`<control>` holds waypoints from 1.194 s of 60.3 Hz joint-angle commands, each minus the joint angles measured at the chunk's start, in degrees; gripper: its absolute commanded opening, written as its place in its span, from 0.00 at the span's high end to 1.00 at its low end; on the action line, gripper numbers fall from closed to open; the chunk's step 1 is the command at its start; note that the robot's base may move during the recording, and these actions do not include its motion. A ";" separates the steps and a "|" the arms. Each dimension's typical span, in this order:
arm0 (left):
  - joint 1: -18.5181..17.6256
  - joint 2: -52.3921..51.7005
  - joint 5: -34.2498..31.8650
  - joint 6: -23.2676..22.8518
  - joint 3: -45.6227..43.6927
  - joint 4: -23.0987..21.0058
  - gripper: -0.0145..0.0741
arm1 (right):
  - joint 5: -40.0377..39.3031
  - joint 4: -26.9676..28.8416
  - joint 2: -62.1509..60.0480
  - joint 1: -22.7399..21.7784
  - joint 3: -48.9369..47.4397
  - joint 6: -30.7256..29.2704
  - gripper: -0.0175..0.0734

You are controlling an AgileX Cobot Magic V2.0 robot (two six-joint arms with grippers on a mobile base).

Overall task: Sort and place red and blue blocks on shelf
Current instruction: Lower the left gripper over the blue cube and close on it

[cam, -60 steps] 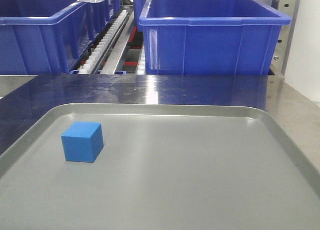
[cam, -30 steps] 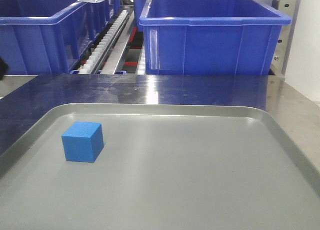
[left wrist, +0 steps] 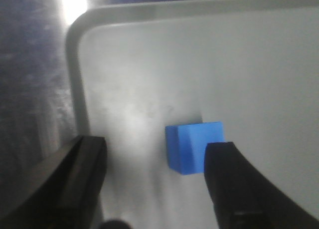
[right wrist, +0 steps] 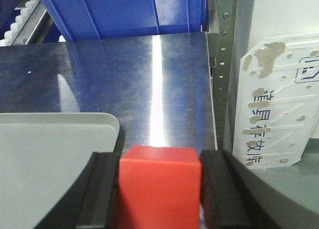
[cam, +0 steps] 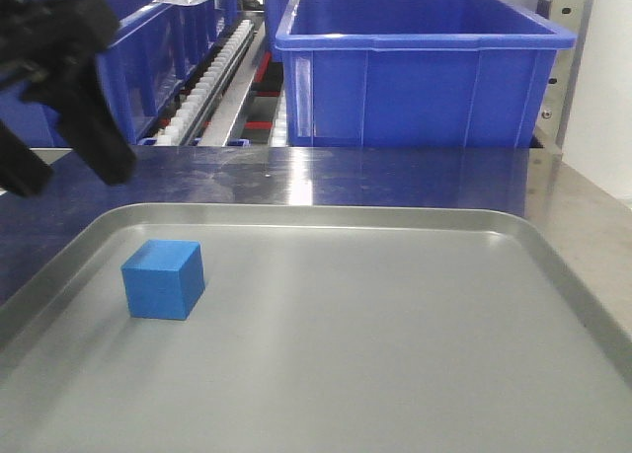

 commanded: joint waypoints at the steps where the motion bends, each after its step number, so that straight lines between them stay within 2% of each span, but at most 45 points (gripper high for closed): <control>1: -1.87 -0.12 -4.37 -1.92 -2.10 -0.97 0.29 | -5.03 -0.30 0.23 -0.35 -1.74 -0.16 0.74; 13: -5.00 3.41 -7.26 -2.70 -2.10 -0.37 0.29 | -5.03 -0.30 0.23 -0.35 -1.74 -0.16 0.74; 35: -8.52 7.84 -10.01 -4.26 -2.10 -0.26 0.29 | -5.03 -0.30 0.23 -0.35 -1.74 -0.16 0.74; 72: -8.50 10.17 -9.41 -6.76 -2.10 0.09 0.32 | -5.03 -0.30 0.23 -0.35 -1.74 -0.16 0.74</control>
